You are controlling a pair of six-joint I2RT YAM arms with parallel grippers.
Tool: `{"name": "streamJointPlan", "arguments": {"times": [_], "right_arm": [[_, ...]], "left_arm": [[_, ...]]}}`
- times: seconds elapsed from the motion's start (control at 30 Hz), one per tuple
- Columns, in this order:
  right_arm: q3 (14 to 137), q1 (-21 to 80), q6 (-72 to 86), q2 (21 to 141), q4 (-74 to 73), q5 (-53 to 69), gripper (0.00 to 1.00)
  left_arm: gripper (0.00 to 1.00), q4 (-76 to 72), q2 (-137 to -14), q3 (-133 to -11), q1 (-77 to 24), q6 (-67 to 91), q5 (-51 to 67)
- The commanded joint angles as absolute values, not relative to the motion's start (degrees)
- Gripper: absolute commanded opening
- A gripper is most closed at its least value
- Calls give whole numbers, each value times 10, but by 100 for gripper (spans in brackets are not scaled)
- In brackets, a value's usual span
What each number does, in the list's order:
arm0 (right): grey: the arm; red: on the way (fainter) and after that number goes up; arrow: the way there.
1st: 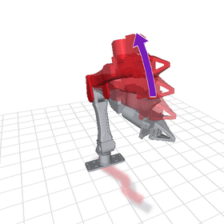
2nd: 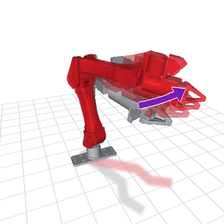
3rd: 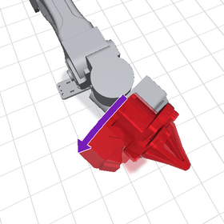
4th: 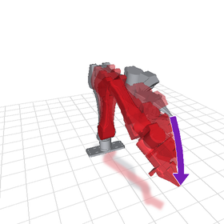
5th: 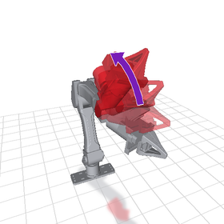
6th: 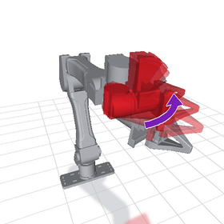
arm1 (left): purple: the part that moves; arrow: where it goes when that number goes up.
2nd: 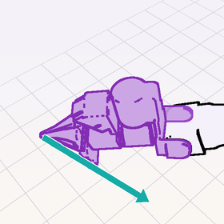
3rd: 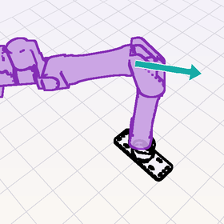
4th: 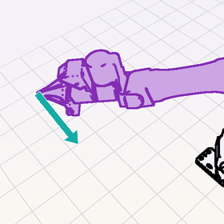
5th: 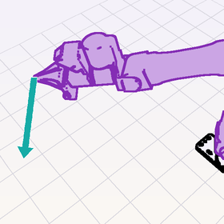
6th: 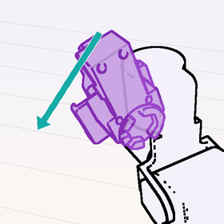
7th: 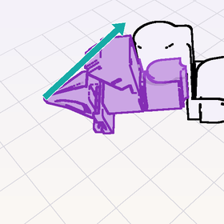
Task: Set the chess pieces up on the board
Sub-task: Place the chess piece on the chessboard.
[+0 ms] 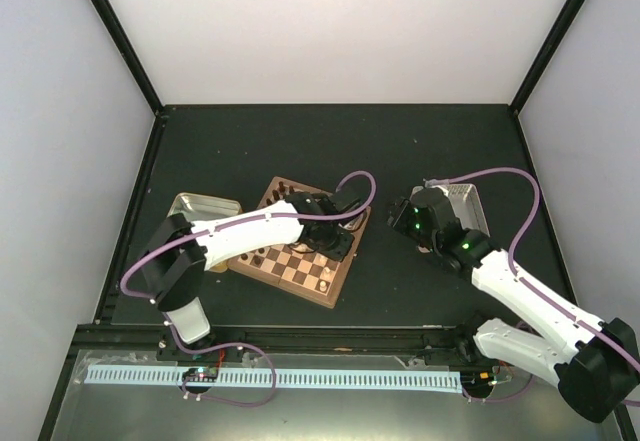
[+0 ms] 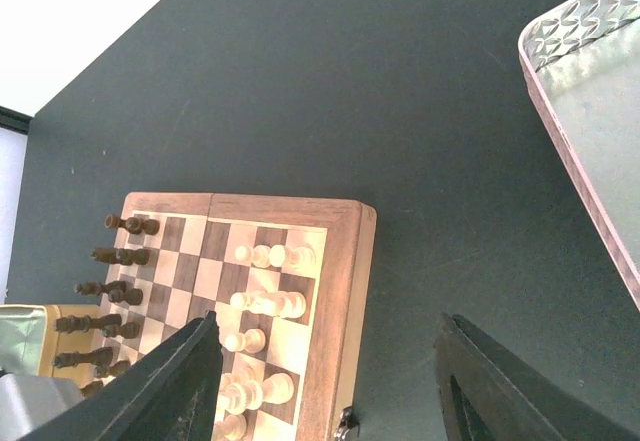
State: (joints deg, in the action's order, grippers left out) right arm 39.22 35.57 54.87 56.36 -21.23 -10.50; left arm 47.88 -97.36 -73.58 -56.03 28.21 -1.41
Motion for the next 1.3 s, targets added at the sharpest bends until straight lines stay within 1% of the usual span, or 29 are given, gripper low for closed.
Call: {"name": "streamJointPlan", "arguments": {"times": [0.0, 0.47, 0.67, 0.87, 1.13, 1.27], "right_arm": [[386, 351, 543, 568, -210, -126, 59], [381, 350, 542, 565, -210, -122, 59], [376, 350, 545, 568, -200, -112, 59], [374, 350, 545, 572, -192, -97, 59], [372, 350, 545, 561, -195, -98, 59], [371, 349, 546, 557, -195, -98, 59]], "left_arm": [[2, 492, -999, -767, -567, 277, -24], [4, 499, -1049, -784, -567, 270, -34], [16, 504, -1046, -783, -567, 266, -38], [33, 504, -1028, -786, -567, 266, -40], [47, 491, -978, -783, -559, 269, -67], [51, 466, -928, -751, -541, 281, -84]]}}
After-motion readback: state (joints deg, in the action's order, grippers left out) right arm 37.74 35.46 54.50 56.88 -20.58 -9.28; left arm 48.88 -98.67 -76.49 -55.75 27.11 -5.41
